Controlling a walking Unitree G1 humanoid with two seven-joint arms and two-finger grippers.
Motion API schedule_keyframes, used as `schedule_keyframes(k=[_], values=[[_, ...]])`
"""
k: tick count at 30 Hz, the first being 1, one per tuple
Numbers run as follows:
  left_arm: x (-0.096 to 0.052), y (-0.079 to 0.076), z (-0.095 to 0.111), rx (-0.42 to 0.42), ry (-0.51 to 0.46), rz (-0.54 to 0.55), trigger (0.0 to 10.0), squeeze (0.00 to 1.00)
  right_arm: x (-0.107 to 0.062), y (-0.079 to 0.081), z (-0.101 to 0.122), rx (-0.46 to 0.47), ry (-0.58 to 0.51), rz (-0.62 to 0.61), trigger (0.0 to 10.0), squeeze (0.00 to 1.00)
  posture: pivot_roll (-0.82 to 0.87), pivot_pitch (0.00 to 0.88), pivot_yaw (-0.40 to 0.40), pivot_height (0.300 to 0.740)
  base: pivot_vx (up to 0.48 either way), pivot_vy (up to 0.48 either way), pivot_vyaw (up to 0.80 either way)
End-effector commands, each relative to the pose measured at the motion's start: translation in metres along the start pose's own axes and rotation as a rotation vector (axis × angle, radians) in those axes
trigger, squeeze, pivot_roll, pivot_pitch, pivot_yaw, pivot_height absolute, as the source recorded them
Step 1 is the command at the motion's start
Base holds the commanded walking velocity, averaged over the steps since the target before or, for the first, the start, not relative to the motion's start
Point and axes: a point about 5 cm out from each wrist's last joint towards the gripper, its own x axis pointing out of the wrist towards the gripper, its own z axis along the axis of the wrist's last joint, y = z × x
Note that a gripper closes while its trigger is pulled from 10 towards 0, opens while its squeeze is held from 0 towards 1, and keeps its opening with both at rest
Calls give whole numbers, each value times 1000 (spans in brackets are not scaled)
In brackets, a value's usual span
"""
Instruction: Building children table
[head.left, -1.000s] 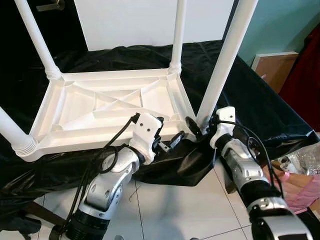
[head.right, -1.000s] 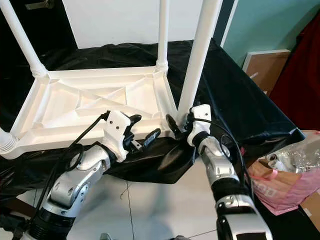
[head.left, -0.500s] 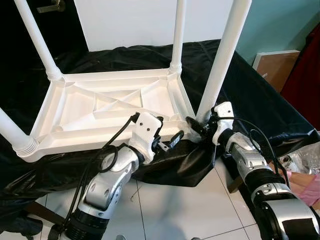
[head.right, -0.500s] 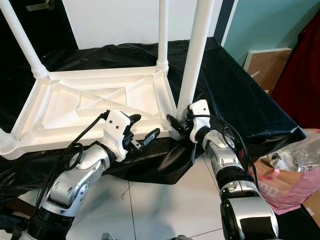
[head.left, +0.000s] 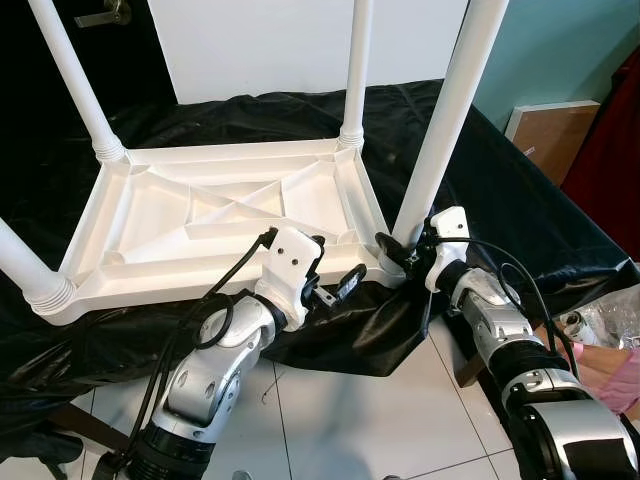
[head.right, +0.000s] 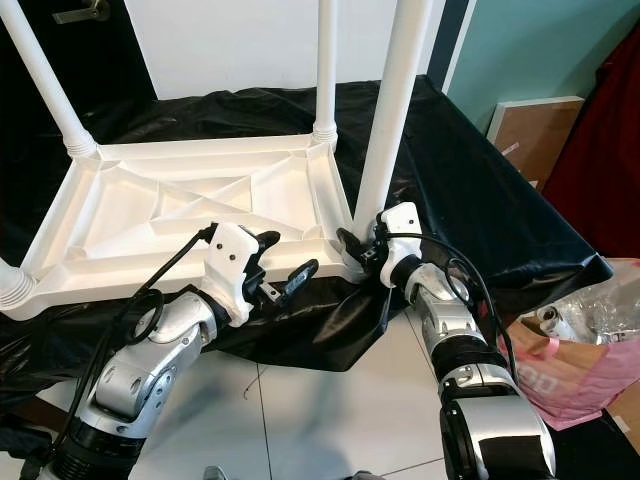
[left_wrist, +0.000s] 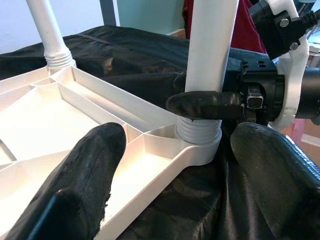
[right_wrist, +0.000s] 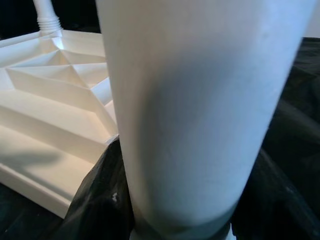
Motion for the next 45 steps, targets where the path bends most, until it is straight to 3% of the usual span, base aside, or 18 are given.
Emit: schedule_keyframes(k=[1, 19, 25, 33, 45], values=[[-1, -4, -1, 1, 9, -25, 10000, 0, -5, 5, -18, 40, 70, -20, 10000, 0, 59, 66, -37, 740, 0, 0, 0], [1, -5, 0, -14, 7, -25, 10000, 0, -8, 12, -16, 101, 9, -312, 10000, 0, 26, 90, -33, 740, 0, 0, 0], [5, -6, 0, -15, 4, -36, 10000, 0, -12, 27, -20, 169, 11, -553, 10000, 0, 5, 89, -23, 740, 0, 0, 0], [7, -6, 1, -18, -2, -45, 10000, 0, -7, 40, -16, 188, -11, -584, 10000, 0, -9, 88, -14, 740, 0, 0, 0], [6, -9, 0, -23, 2, -60, 10000, 0, -10, 39, -11, 184, -16, -601, 10000, 0, -18, 101, -7, 740, 0, 0, 0]])
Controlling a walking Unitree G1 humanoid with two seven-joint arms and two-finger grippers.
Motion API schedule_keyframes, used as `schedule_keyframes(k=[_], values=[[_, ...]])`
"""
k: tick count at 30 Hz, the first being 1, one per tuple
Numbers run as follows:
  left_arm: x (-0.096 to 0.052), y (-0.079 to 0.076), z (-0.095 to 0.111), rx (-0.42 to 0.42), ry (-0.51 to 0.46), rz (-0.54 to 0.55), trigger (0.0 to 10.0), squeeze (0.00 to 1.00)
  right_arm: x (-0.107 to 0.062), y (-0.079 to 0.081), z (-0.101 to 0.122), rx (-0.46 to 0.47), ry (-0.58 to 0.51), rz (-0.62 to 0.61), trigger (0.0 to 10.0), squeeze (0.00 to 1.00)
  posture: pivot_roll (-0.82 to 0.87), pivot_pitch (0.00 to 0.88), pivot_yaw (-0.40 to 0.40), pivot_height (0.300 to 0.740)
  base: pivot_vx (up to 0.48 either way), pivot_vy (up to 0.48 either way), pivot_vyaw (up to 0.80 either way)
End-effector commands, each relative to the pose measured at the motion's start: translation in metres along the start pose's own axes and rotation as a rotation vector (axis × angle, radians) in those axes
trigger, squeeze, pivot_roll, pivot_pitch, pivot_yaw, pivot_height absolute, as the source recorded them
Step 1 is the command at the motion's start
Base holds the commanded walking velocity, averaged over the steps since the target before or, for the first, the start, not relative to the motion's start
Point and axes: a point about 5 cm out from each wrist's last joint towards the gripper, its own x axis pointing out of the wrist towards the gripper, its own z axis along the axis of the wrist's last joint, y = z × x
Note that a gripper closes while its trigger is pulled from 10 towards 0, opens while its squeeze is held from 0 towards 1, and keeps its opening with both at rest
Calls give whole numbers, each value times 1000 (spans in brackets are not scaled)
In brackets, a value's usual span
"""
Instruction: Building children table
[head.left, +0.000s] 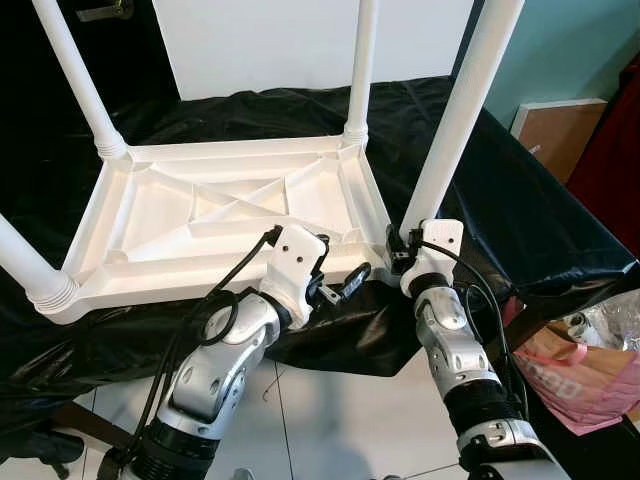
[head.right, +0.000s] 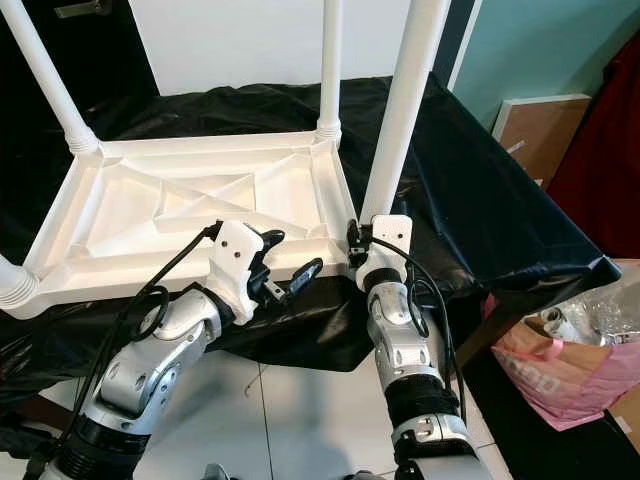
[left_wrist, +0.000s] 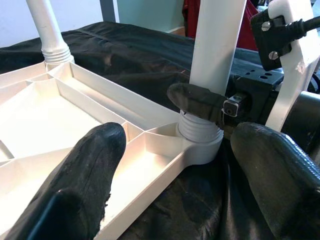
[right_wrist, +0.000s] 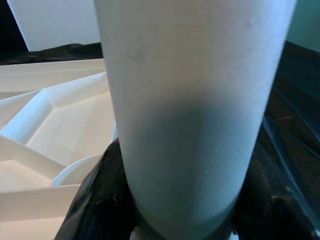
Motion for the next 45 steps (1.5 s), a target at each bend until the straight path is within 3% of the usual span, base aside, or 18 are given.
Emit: schedule_keyframes(k=[1, 5, 6, 7, 8, 9, 15, 19, 20, 21, 22, 27, 33, 42, 43, 44, 45], values=[[1, -5, -2, -10, 9, -45, 10000, 0, -7, -6, -15, 44, 75, -52, 10000, 0, -18, 101, -7, 740, 0, 0, 0], [0, -6, -2, -10, 13, -48, 10000, 0, -7, -7, -12, 40, 63, -45, 10000, 0, -19, 104, -5, 740, 0, 0, 0], [0, -6, -3, -9, 14, -49, 10000, 0, -6, -8, -10, 35, 53, -35, 10000, 86, -20, 104, -6, 740, 0, 0, 0], [0, -6, -3, -9, 15, -49, 10000, 0, -5, -8, -8, 33, 46, -25, 10000, 867, -20, 105, -7, 740, 0, 0, 0], [0, -6, -3, -9, 15, -49, 10000, 0, -5, -8, -8, 33, 46, -25, 10000, 867, -20, 105, -7, 740, 0, 0, 0], [-1, -7, -3, -9, 16, -50, 10000, 0, -5, -9, -6, 29, 36, -11, 10000, 1000, -20, 106, -8, 740, 0, 0, 0], [-1, -8, -3, -11, 15, -51, 10000, 0, -7, -15, 0, 33, 6, 61, 10000, 1000, -19, 103, -14, 740, 0, 0, 0], [0, -7, -3, -11, 14, -48, 10000, 0, -10, -24, 3, 29, 2, 187, 10000, 1000, -20, 95, -12, 740, 0, 0, 0], [0, -7, -3, -10, 14, -49, 10000, 0, -10, -28, 4, 18, 12, 267, 10000, 184, -22, 91, -9, 740, 0, 0, 0], [0, -7, -3, -10, 14, -49, 10000, 0, -10, -28, 4, 18, 12, 267, 10000, 184, -22, 91, -9, 740, 0, 0, 0], [0, -7, -3, -7, 14, -53, 10000, 0, -10, -30, 4, -8, 18, 347, 10000, 0, -23, 86, -4, 740, 0, 0, 0], [1, -7, -2, -2, 15, -61, 10000, 0, -8, -31, 5, -41, 30, 442, 10000, 0, -23, 82, 1, 740, 0, 0, 0], [2, -5, -1, 10, 16, -74, 10000, 0, 9, -31, 11, -110, 43, 593, 10000, 0, -16, 68, 15, 740, 0, 0, 0], [2, -9, -3, 12, 31, -104, 10000, 0, 21, -28, 13, -154, 72, 674, 10000, 0, -7, 60, 24, 740, 0, 0, 0], [1, -9, -3, 13, 34, -106, 10000, 0, 22, -28, 12, -158, 79, 686, 9020, 0, -7, 60, 24, 740, 0, 0, 0], [1, -9, -3, 13, 34, -106, 10000, 0, 22, -28, 12, -158, 79, 686, 9020, 0, -7, 60, 24, 740, 0, 0, 0], [1, -10, -4, 14, 39, -110, 10000, 0, 22, -29, 11, -162, 88, 694, 6431, 0, -4, 64, 21, 740, 0, 0, 0]])
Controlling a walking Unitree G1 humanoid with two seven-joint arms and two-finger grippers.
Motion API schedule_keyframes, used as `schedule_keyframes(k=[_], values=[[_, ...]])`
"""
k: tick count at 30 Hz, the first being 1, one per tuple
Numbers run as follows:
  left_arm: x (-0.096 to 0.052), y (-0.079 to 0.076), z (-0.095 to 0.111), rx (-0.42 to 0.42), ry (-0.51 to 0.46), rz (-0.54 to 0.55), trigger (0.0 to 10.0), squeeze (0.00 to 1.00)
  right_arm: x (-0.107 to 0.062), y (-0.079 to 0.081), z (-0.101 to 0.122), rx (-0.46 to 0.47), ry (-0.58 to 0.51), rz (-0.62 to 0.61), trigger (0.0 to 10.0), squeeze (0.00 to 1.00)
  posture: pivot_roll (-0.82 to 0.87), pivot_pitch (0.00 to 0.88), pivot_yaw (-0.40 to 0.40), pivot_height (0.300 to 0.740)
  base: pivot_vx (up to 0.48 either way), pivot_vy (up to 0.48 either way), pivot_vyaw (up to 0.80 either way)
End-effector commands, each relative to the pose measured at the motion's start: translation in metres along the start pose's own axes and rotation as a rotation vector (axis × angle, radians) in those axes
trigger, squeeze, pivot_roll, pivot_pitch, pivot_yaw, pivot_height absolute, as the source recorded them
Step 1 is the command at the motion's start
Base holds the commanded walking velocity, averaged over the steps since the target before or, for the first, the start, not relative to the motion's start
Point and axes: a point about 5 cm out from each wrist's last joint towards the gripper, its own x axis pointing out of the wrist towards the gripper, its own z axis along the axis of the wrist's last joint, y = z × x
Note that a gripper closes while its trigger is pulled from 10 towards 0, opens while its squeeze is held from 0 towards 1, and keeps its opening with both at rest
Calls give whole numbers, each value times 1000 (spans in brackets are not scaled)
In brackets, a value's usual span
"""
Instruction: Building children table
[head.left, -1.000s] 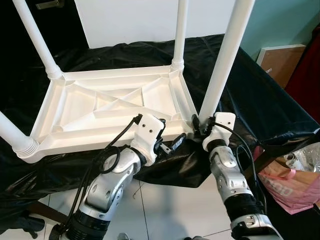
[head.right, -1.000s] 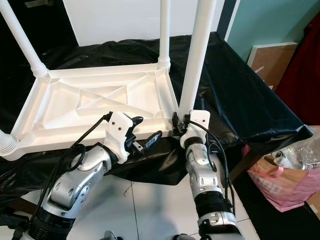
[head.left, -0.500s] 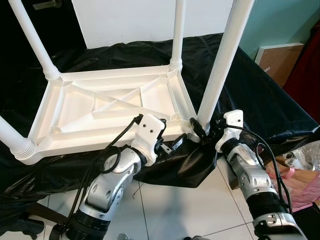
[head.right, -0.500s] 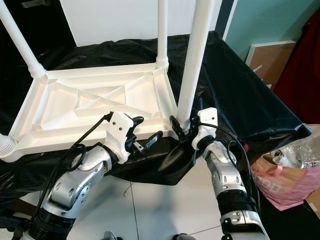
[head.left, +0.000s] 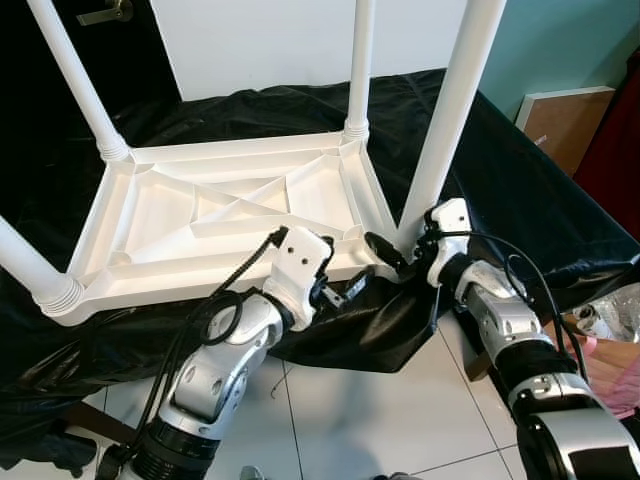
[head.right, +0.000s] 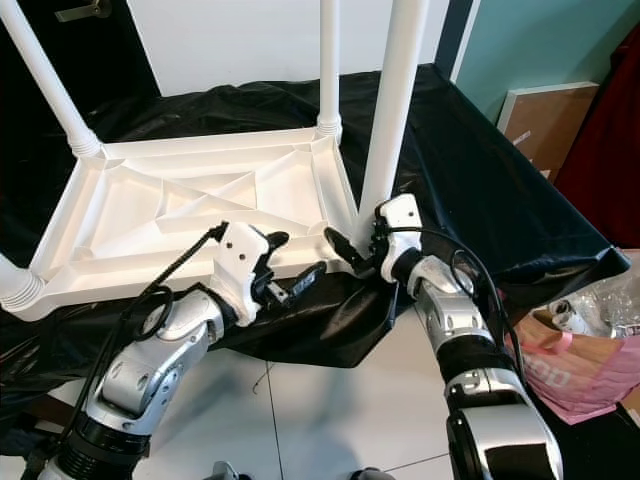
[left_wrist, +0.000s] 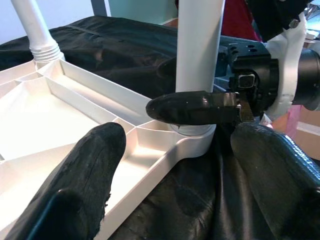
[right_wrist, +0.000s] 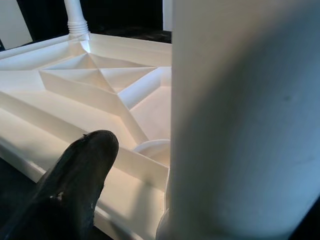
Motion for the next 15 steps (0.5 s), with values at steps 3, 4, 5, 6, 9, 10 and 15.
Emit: schedule_keyframes(k=[3, 4, 5, 6, 9, 10, 15], values=[[-2, -9, -6, 0, 41, -97, 10000, 0, -2, -1, -10, -4, 47, 37, 745, 0, -3, 67, 20, 740, 0, 0, 0], [-2, -9, -6, 0, 41, -97, 10000, 0, -2, -1, -10, -4, 47, 37, 745, 0, -3, 67, 20, 740, 0, 0, 0], [-2, -9, -7, 4, 47, -99, 10000, 0, -4, -1, -12, -2, 52, 35, 0, 0, -4, 72, 20, 740, 0, 0, 0], [-2, -9, -8, 5, 52, -100, 10000, 0, -4, -2, -14, -2, 56, 33, 0, 0, -5, 74, 20, 740, 0, 0, 0], [-2, -10, -10, 5, 62, -102, 10000, 0, -7, -4, -17, 11, 66, 21, 0, 0, -6, 76, 21, 740, 0, 0, 0], [-3, -10, -10, 7, 66, -101, 10000, 0, -8, -4, -20, 18, 74, 13, 0, 0, -5, 77, 22, 740, 0, 0, 0], [-3, -8, -11, 13, 72, -98, 10000, 0, -11, -5, -26, 52, 87, -23, 4314, 0, -3, 80, 24, 740, 0, 0, 0]])
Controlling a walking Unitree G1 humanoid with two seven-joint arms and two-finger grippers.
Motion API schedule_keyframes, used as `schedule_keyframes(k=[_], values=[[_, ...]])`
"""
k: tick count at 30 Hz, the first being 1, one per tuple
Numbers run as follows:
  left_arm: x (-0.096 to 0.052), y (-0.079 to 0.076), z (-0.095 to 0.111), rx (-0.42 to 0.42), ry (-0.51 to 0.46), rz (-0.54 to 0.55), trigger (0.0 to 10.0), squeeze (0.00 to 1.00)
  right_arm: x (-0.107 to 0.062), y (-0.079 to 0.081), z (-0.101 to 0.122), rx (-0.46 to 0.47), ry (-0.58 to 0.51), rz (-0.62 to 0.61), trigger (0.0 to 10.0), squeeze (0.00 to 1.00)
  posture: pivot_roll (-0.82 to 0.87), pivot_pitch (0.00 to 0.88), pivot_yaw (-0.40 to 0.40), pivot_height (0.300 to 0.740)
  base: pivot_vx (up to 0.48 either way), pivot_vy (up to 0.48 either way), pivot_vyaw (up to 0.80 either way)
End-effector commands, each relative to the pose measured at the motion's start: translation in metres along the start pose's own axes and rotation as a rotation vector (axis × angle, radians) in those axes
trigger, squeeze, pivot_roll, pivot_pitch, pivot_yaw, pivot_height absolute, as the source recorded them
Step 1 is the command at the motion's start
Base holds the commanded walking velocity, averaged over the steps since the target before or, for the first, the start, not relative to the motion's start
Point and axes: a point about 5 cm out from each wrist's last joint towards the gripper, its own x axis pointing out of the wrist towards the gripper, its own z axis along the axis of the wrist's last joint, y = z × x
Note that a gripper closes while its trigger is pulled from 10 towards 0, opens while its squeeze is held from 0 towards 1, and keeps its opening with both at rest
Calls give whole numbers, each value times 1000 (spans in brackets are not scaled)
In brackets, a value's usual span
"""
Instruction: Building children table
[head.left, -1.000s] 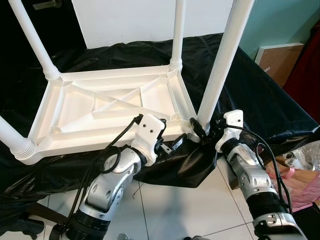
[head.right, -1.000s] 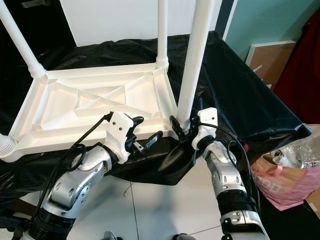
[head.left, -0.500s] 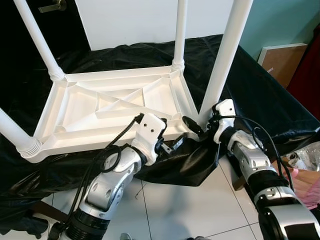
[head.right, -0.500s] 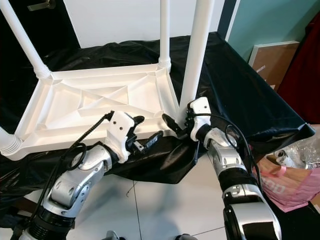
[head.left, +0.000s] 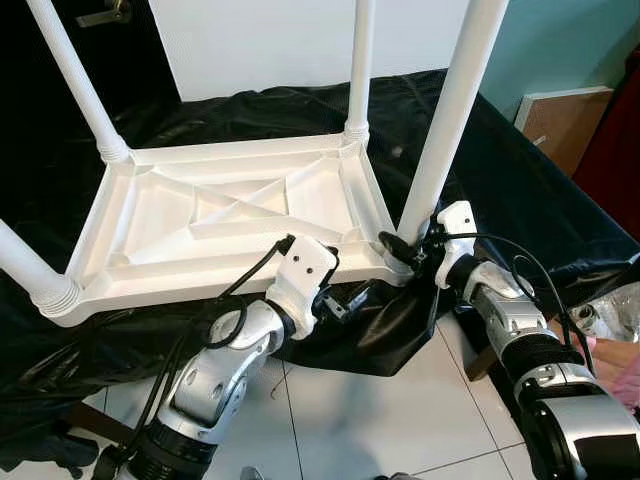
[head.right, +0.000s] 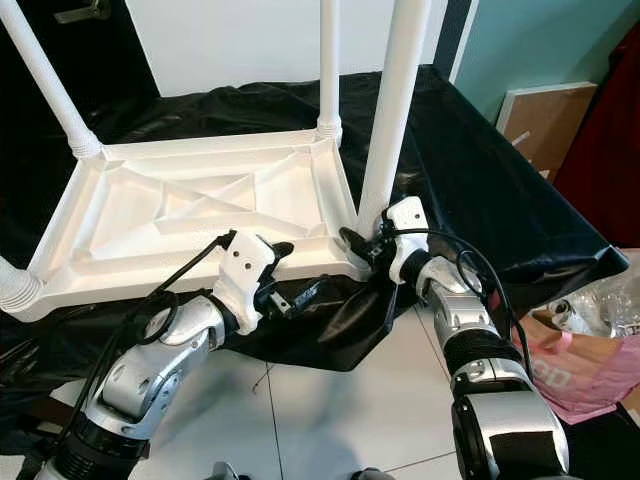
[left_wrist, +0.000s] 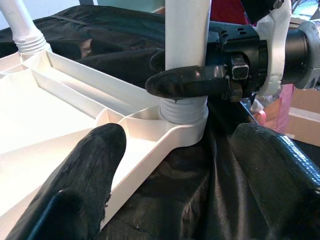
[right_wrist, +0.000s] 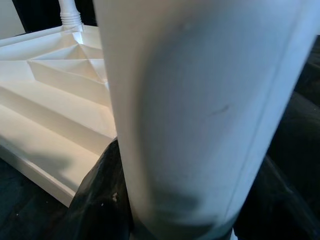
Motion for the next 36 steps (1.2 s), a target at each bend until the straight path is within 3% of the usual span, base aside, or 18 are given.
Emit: schedule_keyframes(k=[1, 2, 7, 10, 11, 16, 17, 19, 21, 27, 36], values=[[-1, -5, -4, -2, 26, -75, 10000, 0, -5, 5, -17, 54, 60, -4, 4314, 0, -3, 80, 24, 740, 0, 0, 0], [-1, -4, -4, -1, 27, -74, 10000, 0, -5, 5, -19, 71, 56, -16, 10000, 0, -1, 81, 24, 740, 0, 0, 0], [-3, -2, -4, 3, 31, -62, 10000, 0, 0, 10, -23, 144, 38, -117, 10000, 0, 1, 85, 17, 740, 0, 0, 0], [-3, -2, -4, 1, 29, -53, 10000, 0, 2, 11, -24, 121, 53, -204, 10000, 0, 3, 85, 16, 740, 0, 0, 0], [-3, -2, -4, 3, 30, -50, 10000, 0, 3, 13, -24, 173, 34, -255, 10000, 0, 3, 83, 13, 740, 0, 0, 0], [-3, -2, -5, 3, 32, -47, 10000, 0, 5, 19, -28, 214, 30, -327, 10000, 0, 3, 82, 12, 740, 0, 0, 0], [-3, -1, -5, 2, 33, -46, 10000, 0, 6, 26, -30, 241, 28, -396, 10000, 0, 2, 83, 12, 740, 0, 0, 0], [-3, -1, -5, 2, 33, -46, 10000, 0, 6, 26, -30, 241, 28, -396, 10000, 0, 2, 83, 12, 740, 0, 0, 0], [-3, 0, -5, 3, 35, -45, 10000, 0, 9, 32, -32, 231, 41, -536, 10000, 0, -3, 78, 9, 740, 0, 0, 0], [-1, 1, -4, 5, 29, -39, 10000, 0, 13, 40, -30, 259, 43, -682, 10000, 0, -6, 72, 6, 740, 0, 0, 0], [0, 0, -4, 5, 26, -43, 10000, 0, 19, 50, -22, 244, 2, -630, 10000, 0, -4, 64, 1, 740, 0, 0, 0]])
